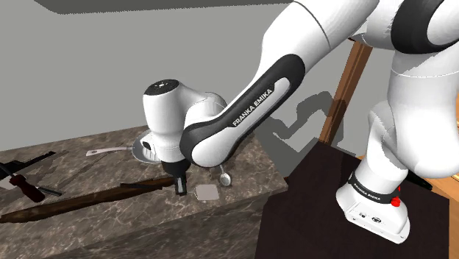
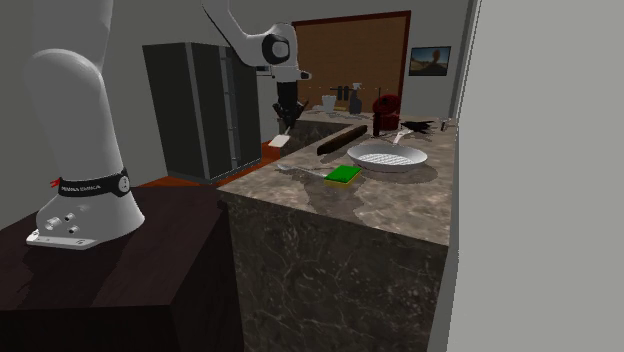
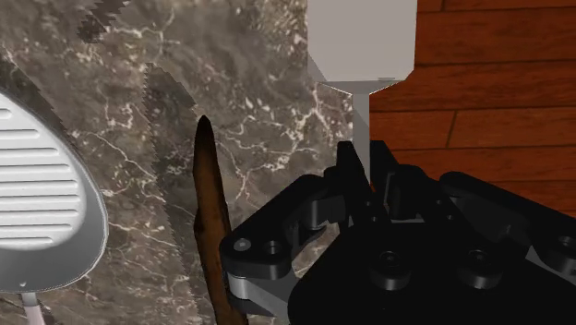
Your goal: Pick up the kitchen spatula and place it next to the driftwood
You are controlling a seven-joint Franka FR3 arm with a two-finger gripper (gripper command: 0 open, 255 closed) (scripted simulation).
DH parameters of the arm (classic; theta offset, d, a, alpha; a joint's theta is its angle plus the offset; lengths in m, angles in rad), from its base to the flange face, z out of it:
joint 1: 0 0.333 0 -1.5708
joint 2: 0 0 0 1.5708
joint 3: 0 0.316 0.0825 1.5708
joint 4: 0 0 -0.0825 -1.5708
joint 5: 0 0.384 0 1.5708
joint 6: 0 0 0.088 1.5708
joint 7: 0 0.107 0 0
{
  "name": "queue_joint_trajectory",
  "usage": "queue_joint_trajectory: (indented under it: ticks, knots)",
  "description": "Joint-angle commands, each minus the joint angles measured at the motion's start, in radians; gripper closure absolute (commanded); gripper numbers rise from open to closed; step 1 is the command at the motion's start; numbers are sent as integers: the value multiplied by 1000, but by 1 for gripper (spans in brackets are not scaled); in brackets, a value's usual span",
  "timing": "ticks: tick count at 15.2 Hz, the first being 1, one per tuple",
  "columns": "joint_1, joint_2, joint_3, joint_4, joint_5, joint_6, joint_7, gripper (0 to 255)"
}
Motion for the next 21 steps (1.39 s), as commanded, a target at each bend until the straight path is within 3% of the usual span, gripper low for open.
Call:
queue_joint_trajectory:
  ticks: [1,21]
  knots:
    - [4,17,-1,-2,-5,19,8,255]
    - [23,179,-26,-24,-46,201,33,255]
